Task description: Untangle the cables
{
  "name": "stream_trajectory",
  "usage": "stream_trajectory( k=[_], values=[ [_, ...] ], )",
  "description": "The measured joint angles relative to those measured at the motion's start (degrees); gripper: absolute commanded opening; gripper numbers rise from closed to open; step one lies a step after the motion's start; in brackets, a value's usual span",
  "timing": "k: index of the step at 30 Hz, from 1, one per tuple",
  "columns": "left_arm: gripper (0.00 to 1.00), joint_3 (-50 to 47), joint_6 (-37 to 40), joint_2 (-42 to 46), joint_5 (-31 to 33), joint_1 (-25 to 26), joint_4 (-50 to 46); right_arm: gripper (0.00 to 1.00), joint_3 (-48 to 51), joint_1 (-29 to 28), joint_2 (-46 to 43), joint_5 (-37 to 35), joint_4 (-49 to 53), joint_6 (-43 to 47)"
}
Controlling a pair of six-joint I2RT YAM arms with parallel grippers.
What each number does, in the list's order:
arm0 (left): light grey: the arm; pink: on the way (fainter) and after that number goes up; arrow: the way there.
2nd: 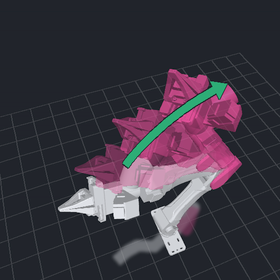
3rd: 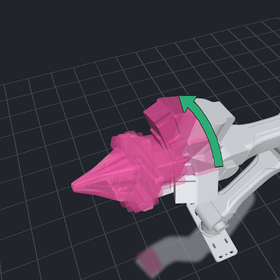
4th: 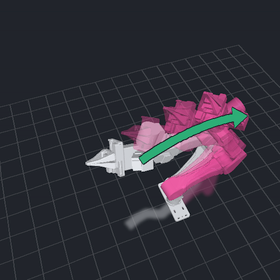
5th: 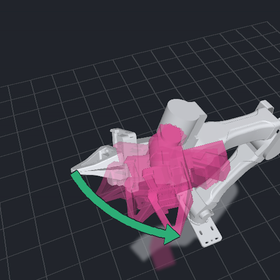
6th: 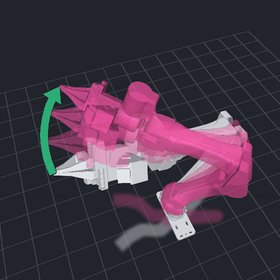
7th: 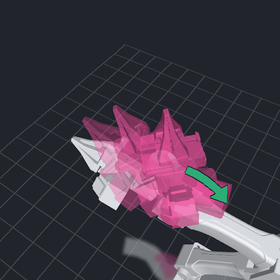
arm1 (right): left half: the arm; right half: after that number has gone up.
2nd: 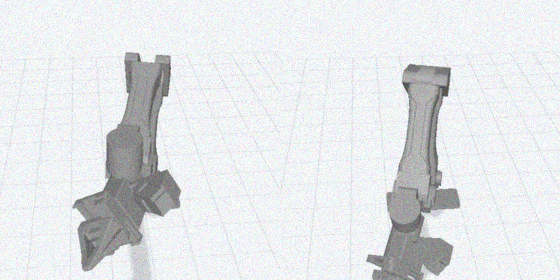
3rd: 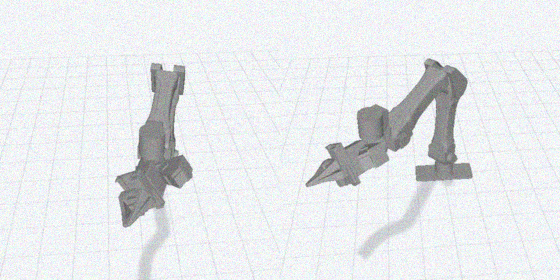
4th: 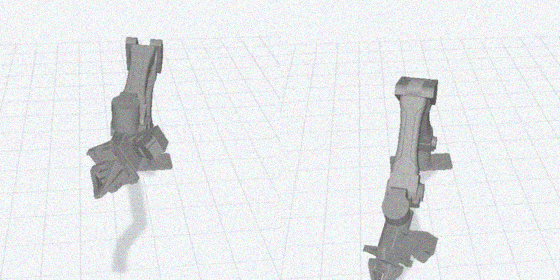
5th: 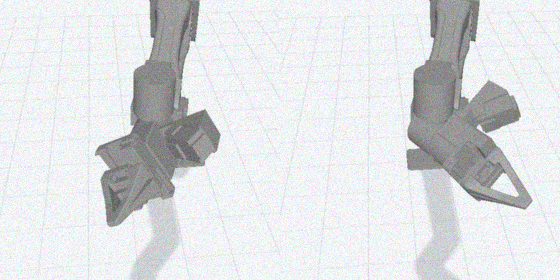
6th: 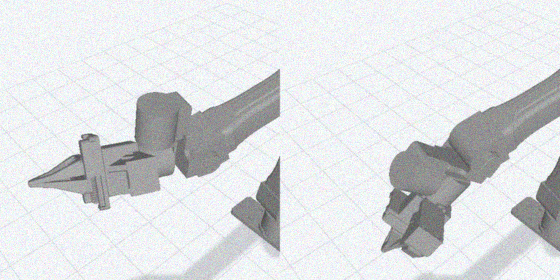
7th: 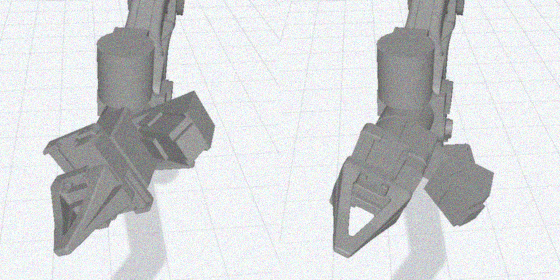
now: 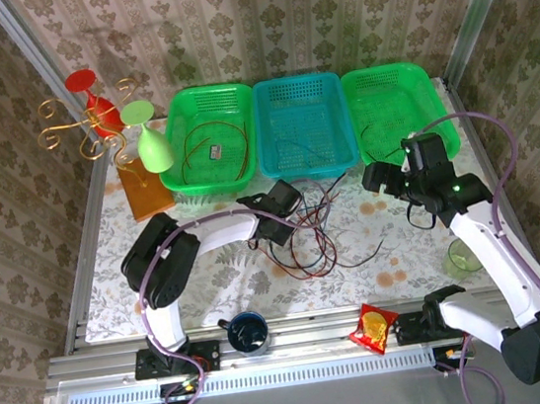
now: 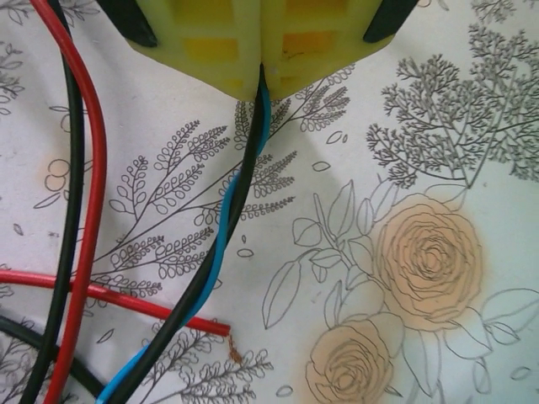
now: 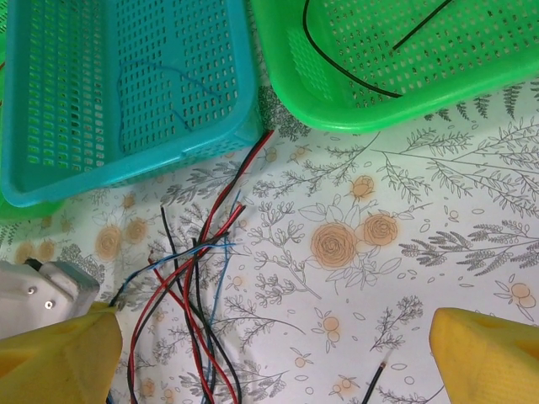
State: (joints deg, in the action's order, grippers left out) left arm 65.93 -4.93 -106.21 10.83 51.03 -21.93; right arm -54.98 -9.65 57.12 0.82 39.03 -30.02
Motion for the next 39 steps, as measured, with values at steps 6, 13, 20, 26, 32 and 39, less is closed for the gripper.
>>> stream_trajectory(
  k=[6, 13, 20, 26, 32, 39],
  values=[
    [0.00, 0.3, 2.4, 7.8, 0.0, 0.0, -0.6, 0.95, 2.7, 0.0, -2.6, 1.5, -2.8, -0.6],
    [0.00, 0.9, 4.6, 16.7, -0.2, 0.0, -1.0, 0.94, 3.0, 0.0, -2.8, 3.8, -5.6, -2.3],
    [0.00, 1.0, 4.7, 23.1, -1.6, -0.1, -0.7, 0.89, 3.0, 0.0, -3.2, 8.0, -10.1, -6.0],
    [0.00, 1.1, 1.9, 26.9, -6.7, -2.5, 2.4, 0.74, 3.0, 0.0, -4.1, 11.6, -13.4, -9.4],
    [0.00, 1.1, -1.8, 29.2, -10.5, -5.0, 6.4, 0.66, 3.1, 0.0, -5.6, 18.6, -21.6, -14.6],
    [0.00, -0.8, -4.7, 31.0, -13.3, -5.6, 10.1, 0.61, 3.2, -0.1, -0.4, 26.9, -31.2, -20.9]
  ],
)
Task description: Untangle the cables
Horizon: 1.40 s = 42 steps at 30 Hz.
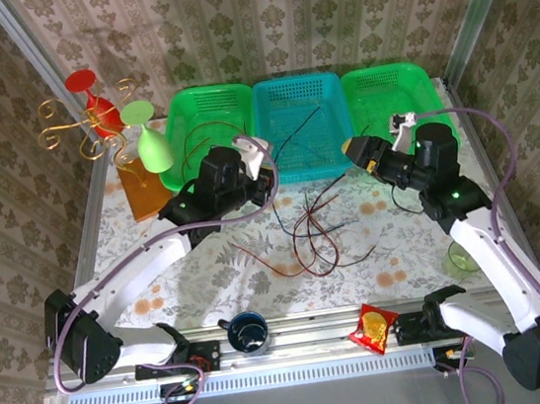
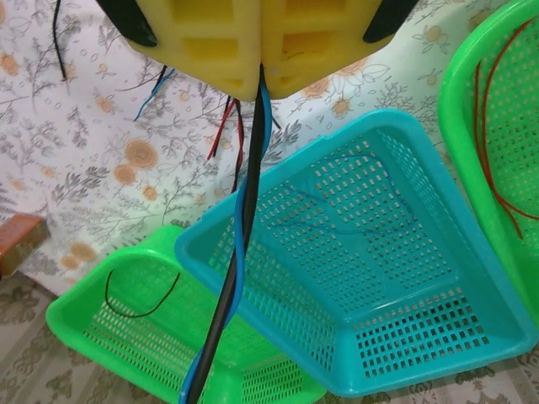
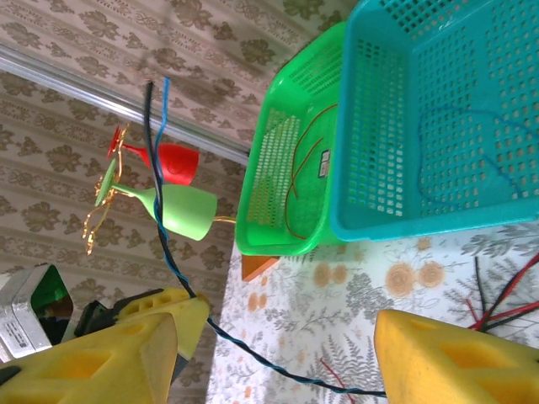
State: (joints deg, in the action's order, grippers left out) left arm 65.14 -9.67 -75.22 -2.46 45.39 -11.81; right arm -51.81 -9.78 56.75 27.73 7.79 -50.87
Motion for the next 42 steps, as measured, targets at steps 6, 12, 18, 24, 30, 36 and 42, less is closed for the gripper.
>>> stream_trajectory(
  k=[6, 12, 18, 24, 30, 36, 42],
  values=[
    [0.00, -1.4, -1.6, 0.3, -1.6, -0.4, 2.3, 0.54, -0.6, -1.0, 3.1, 1.5, -4.8, -2.5],
    [0.00, -2.2, -2.6, 0.3, -2.3, -0.4, 4.5, 0.54, -1.0, -1.9, 5.1, 1.5, -10.6, -4.7],
    [0.00, -3.7, -2.8, 0.3, -2.8, -0.4, 6.0, 0.66, -4.4, -3.4, 10.8, 3.0, -14.5, -6.2],
    [0.00, -4.3, -2.8, 0.3, -3.1, 0.0, 7.3, 0.58, -8.4, -7.4, 16.5, 4.0, -16.7, -6.3],
    [0.00, -4.4, -3.7, 0.3, -4.0, 0.7, 8.3, 0.40, -8.9, -8.5, 18.9, 3.8, -18.4, -6.8],
    [0.00, -4.4, -3.9, 0.3, -4.3, 0.7, 8.8, 0.36, -8.9, -8.5, 19.6, 3.1, -20.9, -7.5],
    [0.00, -4.4, -3.9, 0.3, -4.5, 0.8, 8.9, 0.35, -9.0, -9.0, 21.9, 3.1, -21.9, -7.7]
  ],
)
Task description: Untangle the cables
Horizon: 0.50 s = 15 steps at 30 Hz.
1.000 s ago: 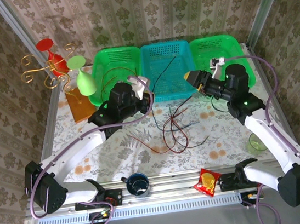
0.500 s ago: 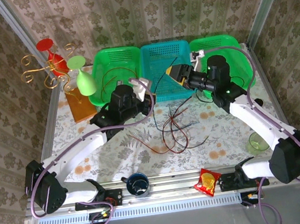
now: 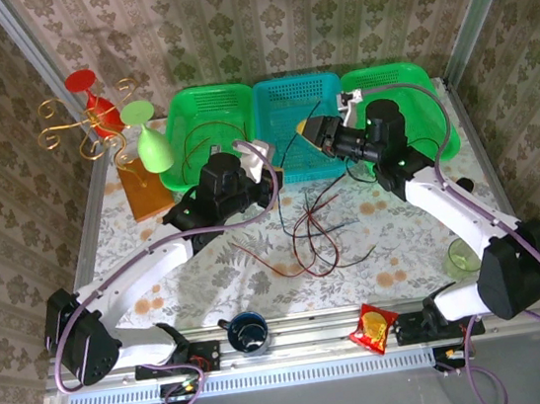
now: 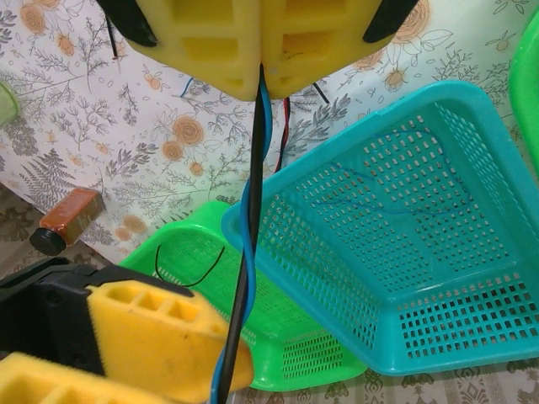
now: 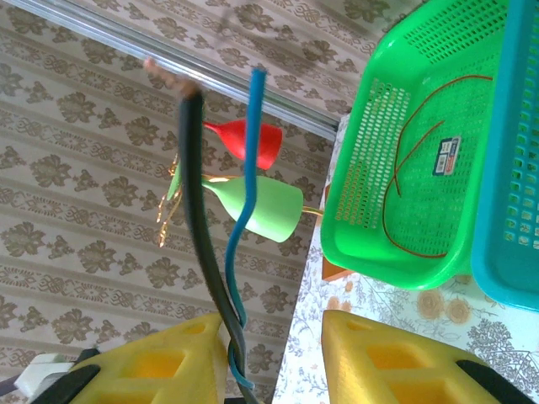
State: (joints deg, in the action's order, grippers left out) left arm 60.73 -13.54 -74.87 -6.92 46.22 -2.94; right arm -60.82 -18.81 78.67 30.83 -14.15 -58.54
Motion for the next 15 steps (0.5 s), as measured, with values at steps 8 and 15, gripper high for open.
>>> stream_trajectory(
  k=[8, 15],
  values=[
    [0.00, -0.3, 0.0, 0.0, 0.0, 0.7, 0.0, 0.02, -0.1, -0.5, 0.9, 0.1, -2.6, -0.7],
    [0.11, -0.6, -0.3, 0.0, 0.0, 0.7, 0.1, 0.00, -0.2, -0.6, 2.0, 0.1, -3.6, -0.6]
  ],
)
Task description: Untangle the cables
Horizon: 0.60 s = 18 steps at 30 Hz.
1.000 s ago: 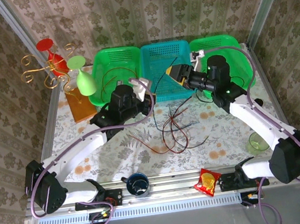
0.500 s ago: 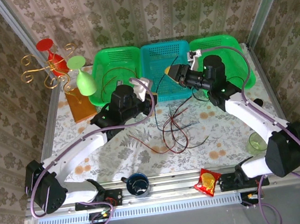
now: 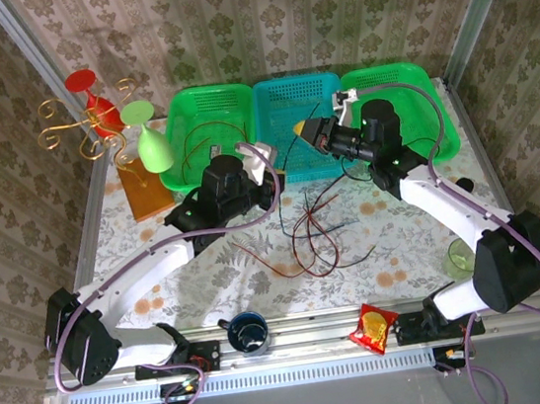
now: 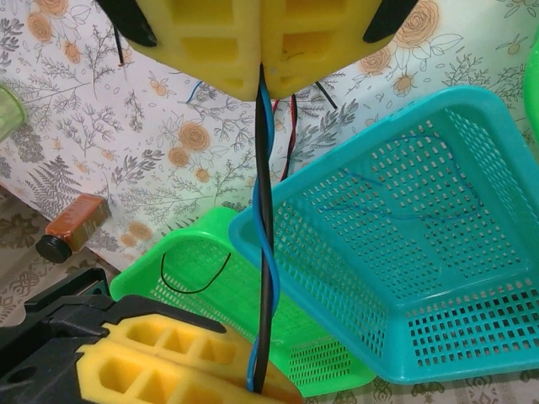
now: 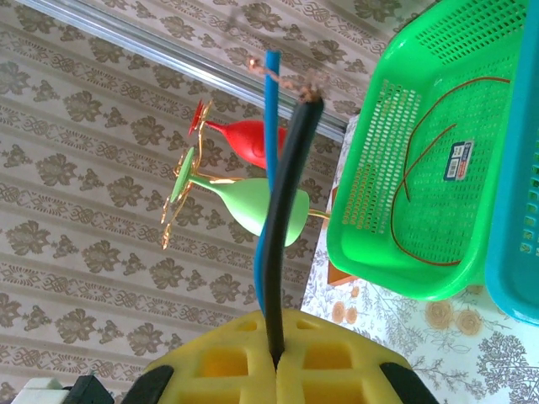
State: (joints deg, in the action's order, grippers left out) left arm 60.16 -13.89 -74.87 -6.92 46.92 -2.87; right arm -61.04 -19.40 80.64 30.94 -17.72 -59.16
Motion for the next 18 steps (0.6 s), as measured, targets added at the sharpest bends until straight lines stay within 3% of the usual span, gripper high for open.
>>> stream_trajectory(
  k=[5, 9, 18],
  values=[
    [0.35, -0.5, -2.2, 0.2, -0.8, -0.5, 1.1, 0.00, 0.5, -0.2, -0.2, 0.9, -0.3, 2.1],
    [0.41, -2.2, -5.6, 1.7, -3.8, -3.0, 3.1, 0.00, 3.1, -0.2, -2.4, 2.0, 0.0, 6.4],
    [0.41, -0.8, -9.8, 4.8, -8.4, -5.2, 4.1, 0.00, 8.1, -0.8, -8.1, 3.0, 3.5, 16.3]
  ],
)
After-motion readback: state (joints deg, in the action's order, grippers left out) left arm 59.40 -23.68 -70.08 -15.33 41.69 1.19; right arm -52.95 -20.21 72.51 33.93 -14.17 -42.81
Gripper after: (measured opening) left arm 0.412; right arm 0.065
